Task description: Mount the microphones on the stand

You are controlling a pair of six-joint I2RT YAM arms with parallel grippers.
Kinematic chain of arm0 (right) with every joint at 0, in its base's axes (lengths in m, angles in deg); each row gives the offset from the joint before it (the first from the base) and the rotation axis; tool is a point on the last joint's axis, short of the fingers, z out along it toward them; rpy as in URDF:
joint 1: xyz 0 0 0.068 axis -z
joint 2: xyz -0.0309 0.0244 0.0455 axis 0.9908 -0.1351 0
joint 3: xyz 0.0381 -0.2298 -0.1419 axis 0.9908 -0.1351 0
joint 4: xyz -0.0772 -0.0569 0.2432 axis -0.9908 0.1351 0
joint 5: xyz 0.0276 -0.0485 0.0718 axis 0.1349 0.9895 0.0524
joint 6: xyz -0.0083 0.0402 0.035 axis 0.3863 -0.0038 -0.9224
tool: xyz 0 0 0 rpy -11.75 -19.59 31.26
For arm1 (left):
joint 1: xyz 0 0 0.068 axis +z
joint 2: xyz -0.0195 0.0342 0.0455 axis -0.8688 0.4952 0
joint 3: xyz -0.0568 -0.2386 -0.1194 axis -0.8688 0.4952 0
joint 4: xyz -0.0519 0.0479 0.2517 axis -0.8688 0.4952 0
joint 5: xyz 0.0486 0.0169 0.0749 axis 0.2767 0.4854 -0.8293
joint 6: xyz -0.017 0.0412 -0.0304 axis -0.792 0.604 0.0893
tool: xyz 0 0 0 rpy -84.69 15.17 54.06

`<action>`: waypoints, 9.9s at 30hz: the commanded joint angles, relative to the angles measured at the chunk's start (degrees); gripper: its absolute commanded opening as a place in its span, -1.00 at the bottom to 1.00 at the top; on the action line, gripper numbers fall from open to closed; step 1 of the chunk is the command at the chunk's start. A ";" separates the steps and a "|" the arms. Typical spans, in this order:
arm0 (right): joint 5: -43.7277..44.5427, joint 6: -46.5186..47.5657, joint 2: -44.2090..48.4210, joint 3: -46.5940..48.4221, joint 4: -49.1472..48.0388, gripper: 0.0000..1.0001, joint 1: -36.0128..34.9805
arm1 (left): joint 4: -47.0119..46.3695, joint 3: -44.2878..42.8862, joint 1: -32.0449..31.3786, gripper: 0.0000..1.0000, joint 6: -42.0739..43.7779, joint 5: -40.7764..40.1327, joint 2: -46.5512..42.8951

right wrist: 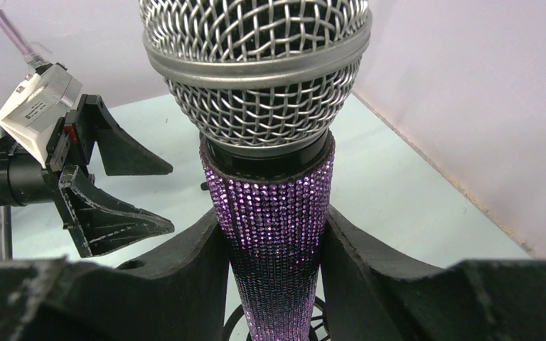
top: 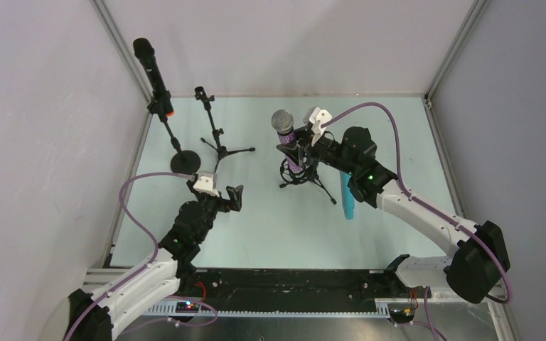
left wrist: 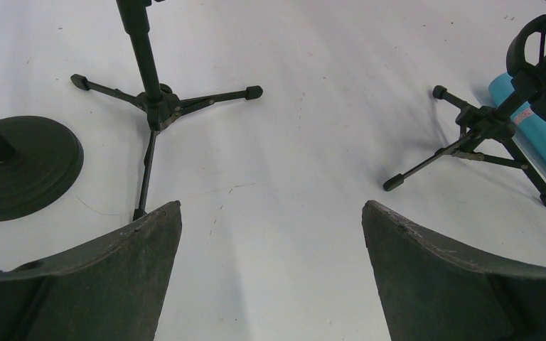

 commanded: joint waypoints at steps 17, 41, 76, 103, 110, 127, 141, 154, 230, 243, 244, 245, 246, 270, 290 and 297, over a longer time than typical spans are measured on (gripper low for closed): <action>0.26 1.71 1.20 -4.17 -9.30 -1.00 0.39 | -0.70 -2.61 0.54 0.99 -1.45 -1.08 1.05; -0.44 1.79 -0.94 -12.05 -15.94 -1.00 1.66 | 0.24 -2.79 0.77 0.99 -1.16 -1.22 -0.58; 0.31 -7.62 1.68 -15.65 -16.28 0.99 5.30 | 0.37 -2.73 0.89 0.99 -1.52 -1.40 -0.67; 5.64 -9.70 21.72 -24.40 7.70 0.88 7.57 | 0.91 -3.31 0.94 0.99 -1.60 -1.50 0.16; -0.07 -8.32 19.70 -24.45 10.33 0.63 7.62 | 0.46 -3.83 0.95 0.99 -2.32 -1.53 3.23; -1.79 -6.52 11.00 -23.26 5.00 0.37 5.66 | 0.36 -4.09 0.96 0.99 -2.12 -1.11 3.44; -1.21 -6.54 2.32 -14.39 6.89 0.10 0.12 | 0.40 -3.99 0.94 0.99 -2.21 -1.17 3.22; 6.04 -7.87 -8.07 -5.11 7.63 0.15 -0.14 | 0.42 -3.96 0.99 0.99 -2.21 -1.24 3.18; -9.92 -4.38 -6.90 -9.22 0.46 0.74 19.15 | 1.32 -4.87 1.04 0.97 -1.42 -0.38 2.67; -10.48 -4.69 -11.29 -5.05 1.46 0.40 18.15 | 1.39 -4.25 1.08 0.99 -1.60 -1.03 1.50; -10.47 -4.58 -11.56 -4.62 1.66 0.30 17.96 | 1.39 -4.20 1.04 0.99 -1.60 -0.97 1.48; -10.28 -4.51 -11.89 -4.34 2.15 0.24 17.82 | 1.39 -4.19 1.06 0.99 -1.55 -0.93 1.49; -10.23 -4.47 -12.11 -3.87 2.40 0.12 17.80 | 1.35 -4.21 1.12 0.99 -1.53 -0.86 1.43; -9.36 -7.92 -6.37 -3.15 0.95 -0.77 15.67 | 0.43 -3.05 1.15 0.99 -1.38 -0.28 0.24; -6.80 -12.65 -1.08 -3.19 -5.19 -1.00 15.67 | 0.72 -3.06 1.05 0.99 -1.20 -0.34 -0.24; -3.76 -13.06 1.63 -3.12 -8.96 -1.00 15.70 | 0.77 -3.08 1.06 0.99 -1.25 -0.35 -0.28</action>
